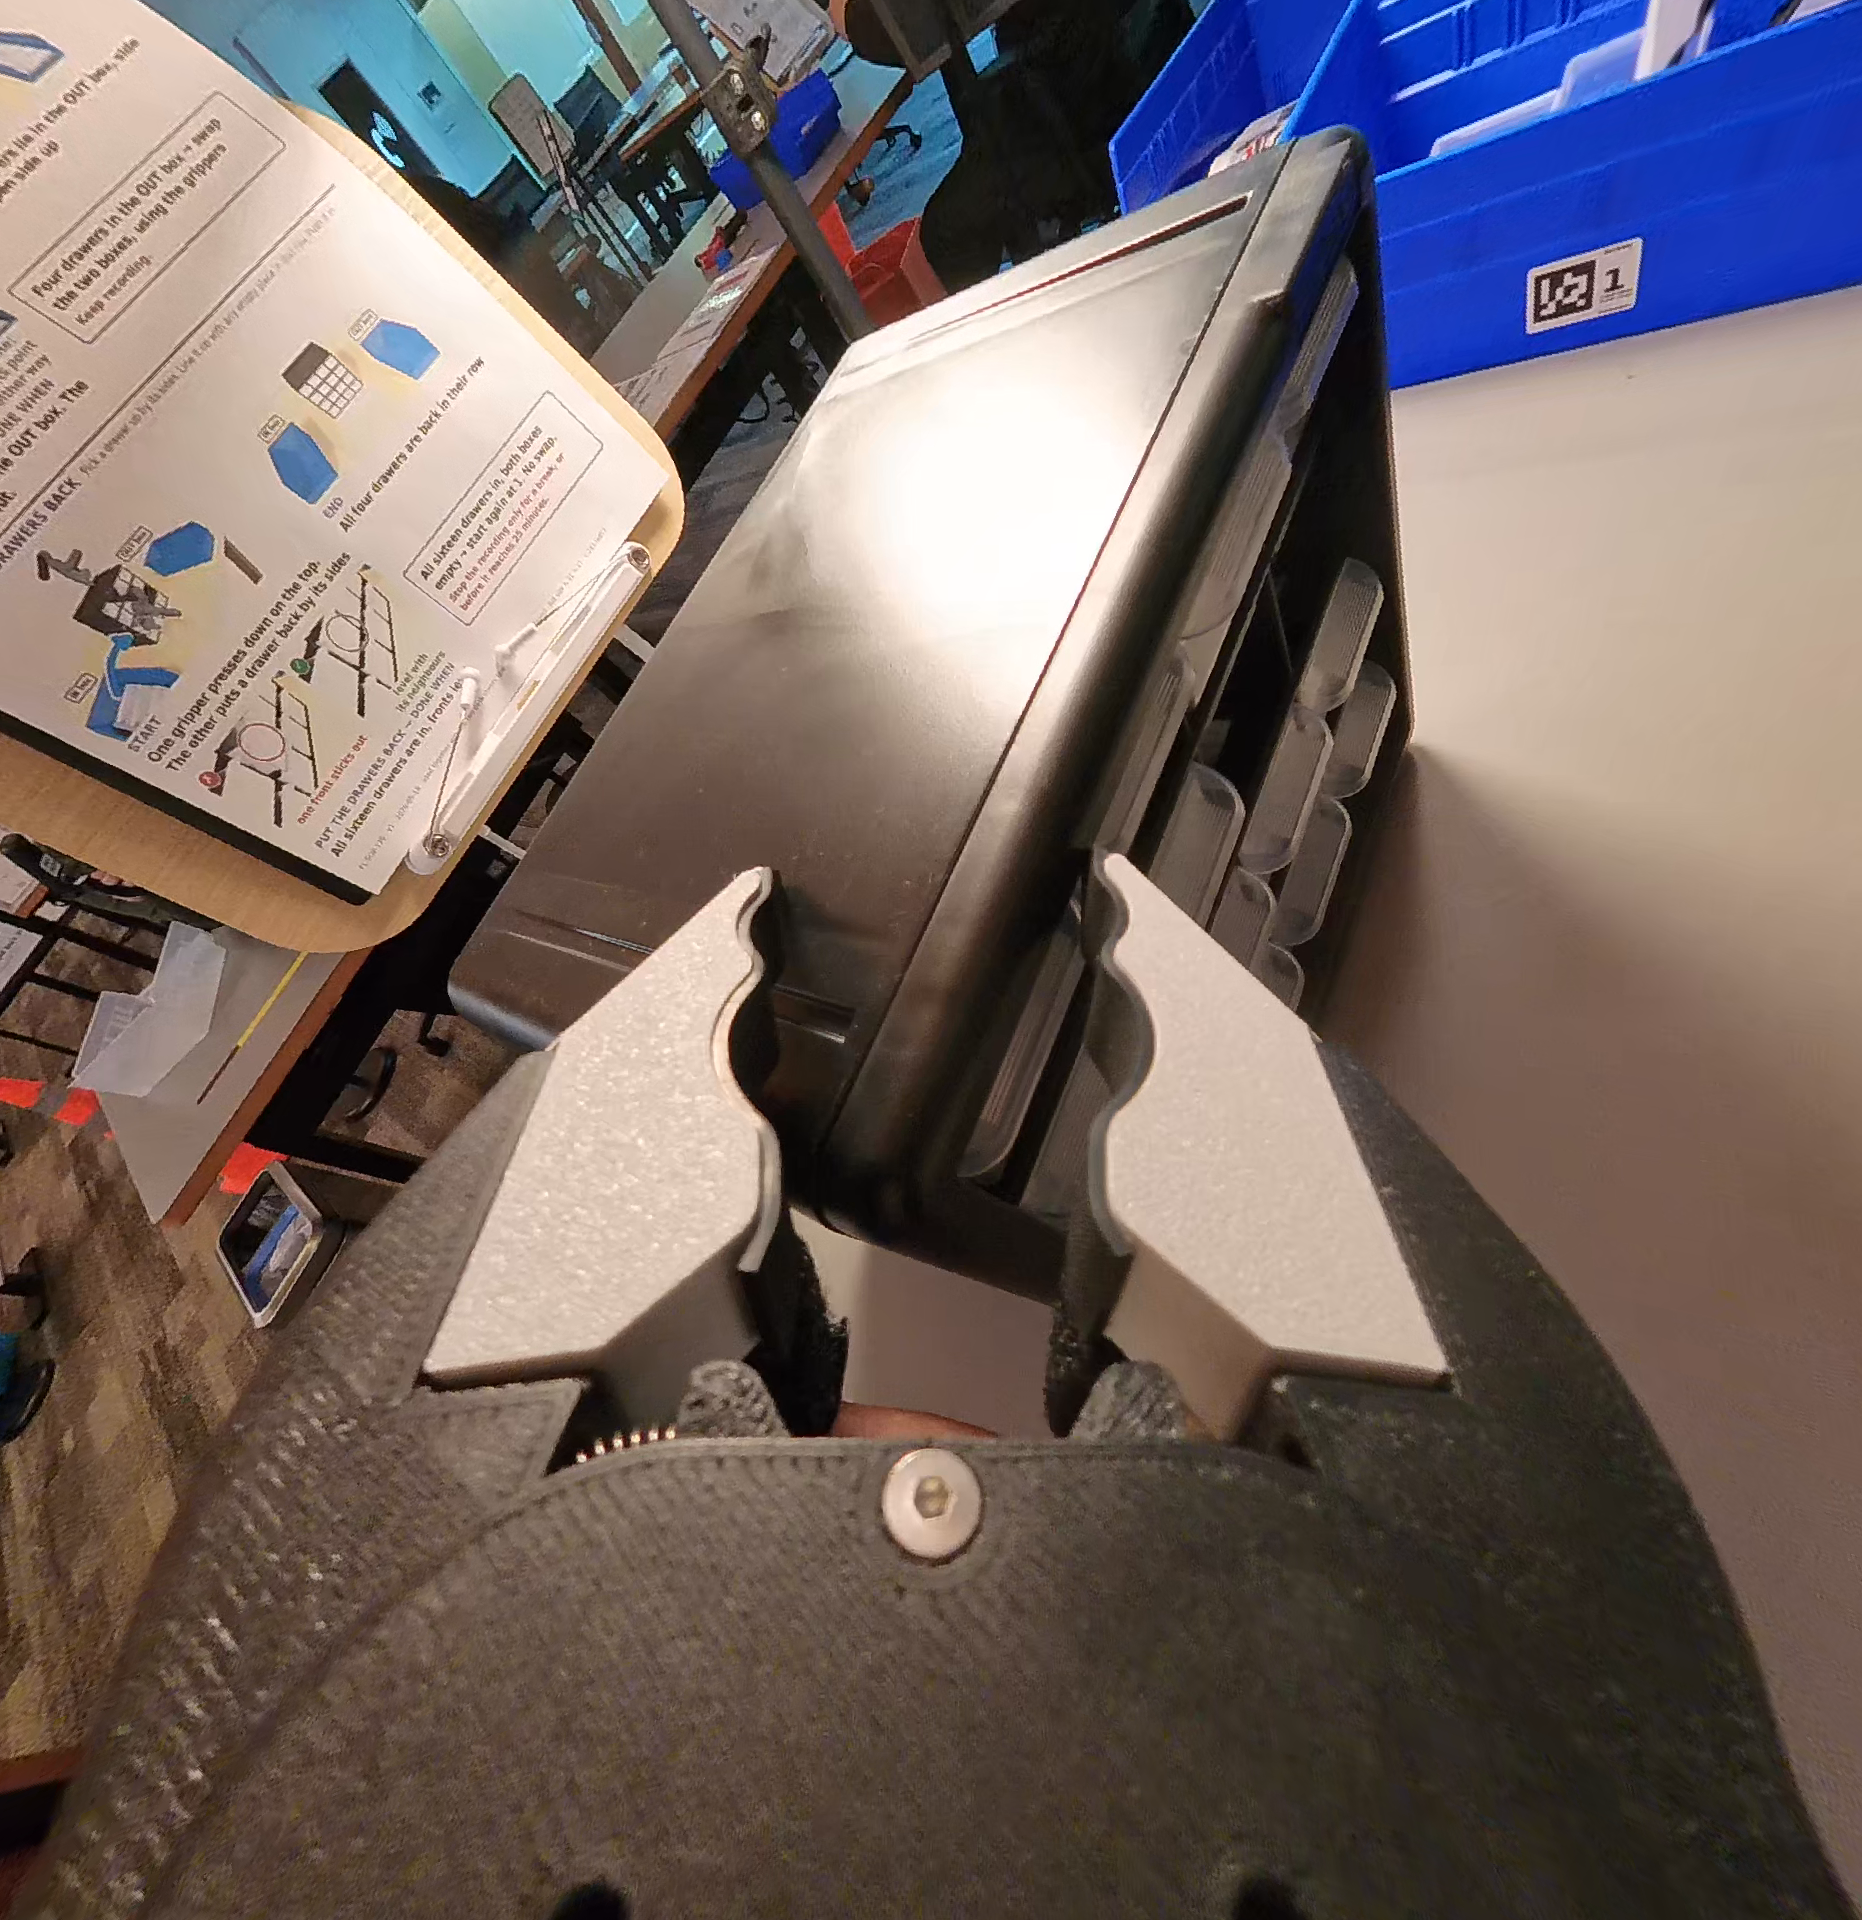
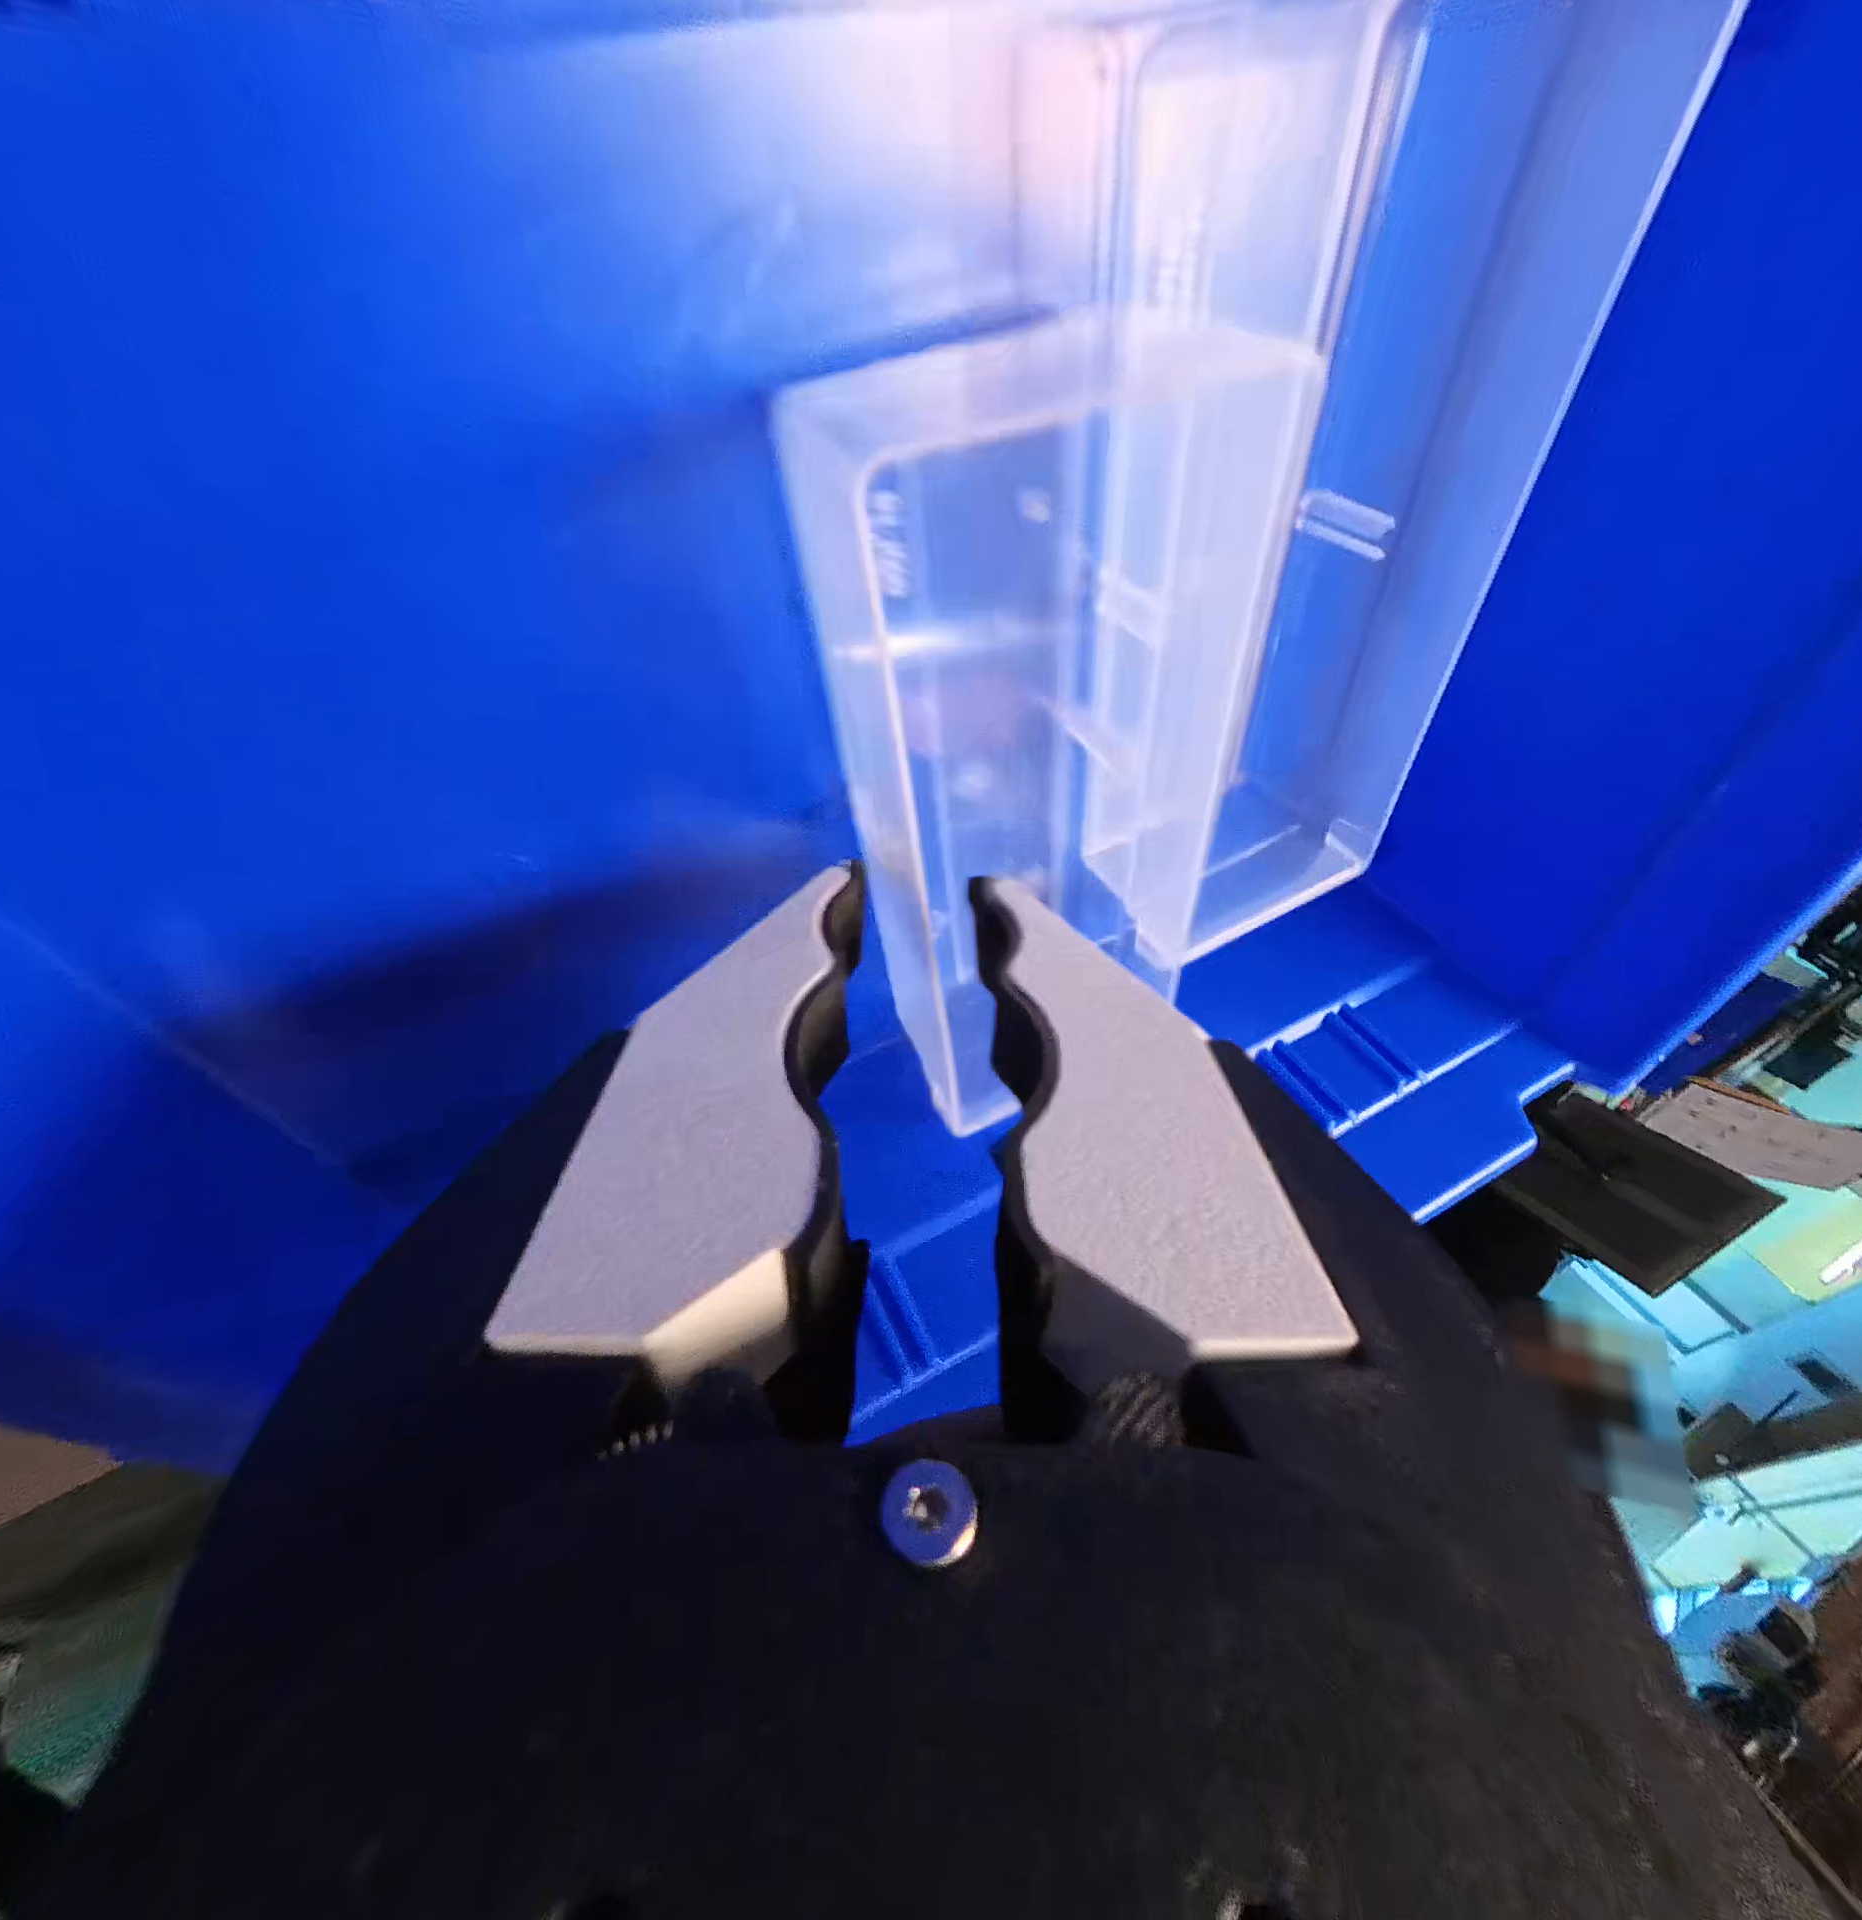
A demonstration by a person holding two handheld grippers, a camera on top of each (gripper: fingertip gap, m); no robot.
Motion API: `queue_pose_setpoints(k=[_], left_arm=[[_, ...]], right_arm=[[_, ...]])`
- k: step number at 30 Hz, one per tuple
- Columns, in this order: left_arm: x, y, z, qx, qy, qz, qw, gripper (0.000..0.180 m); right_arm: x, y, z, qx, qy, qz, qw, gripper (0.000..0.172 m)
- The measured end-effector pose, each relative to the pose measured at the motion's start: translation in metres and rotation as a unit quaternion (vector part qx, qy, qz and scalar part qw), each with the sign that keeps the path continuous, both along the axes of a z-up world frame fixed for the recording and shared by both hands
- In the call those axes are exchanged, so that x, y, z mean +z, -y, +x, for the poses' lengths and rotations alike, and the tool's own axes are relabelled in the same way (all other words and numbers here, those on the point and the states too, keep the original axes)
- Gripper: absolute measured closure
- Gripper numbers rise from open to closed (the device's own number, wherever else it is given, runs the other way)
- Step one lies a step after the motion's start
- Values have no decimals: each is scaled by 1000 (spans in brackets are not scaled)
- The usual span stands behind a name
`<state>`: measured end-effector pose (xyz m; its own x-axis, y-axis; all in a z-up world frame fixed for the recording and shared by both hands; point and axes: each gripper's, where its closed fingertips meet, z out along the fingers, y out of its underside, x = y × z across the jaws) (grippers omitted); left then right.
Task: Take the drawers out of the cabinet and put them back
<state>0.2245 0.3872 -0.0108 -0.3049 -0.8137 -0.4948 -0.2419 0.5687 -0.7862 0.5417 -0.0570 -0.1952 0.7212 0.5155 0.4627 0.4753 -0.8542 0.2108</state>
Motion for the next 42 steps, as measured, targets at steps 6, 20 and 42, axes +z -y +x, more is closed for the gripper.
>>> queue_pose_setpoints(k=[6, 20, 42], left_arm=[[0, 0, 0, -1, 1, -1, 1000, 121], [0, 0, 0, 1, -3, -6, 1000, 121], [-1, -1, -3, 35, -47, -94, 994, 114]], right_arm=[[37, 3, 1, -57, 16, 97, 993, 122], [132, -218, -266, -64, -319, 539, 777, 135], [118, -405, -305, -269, -581, 640, 424, 141]])
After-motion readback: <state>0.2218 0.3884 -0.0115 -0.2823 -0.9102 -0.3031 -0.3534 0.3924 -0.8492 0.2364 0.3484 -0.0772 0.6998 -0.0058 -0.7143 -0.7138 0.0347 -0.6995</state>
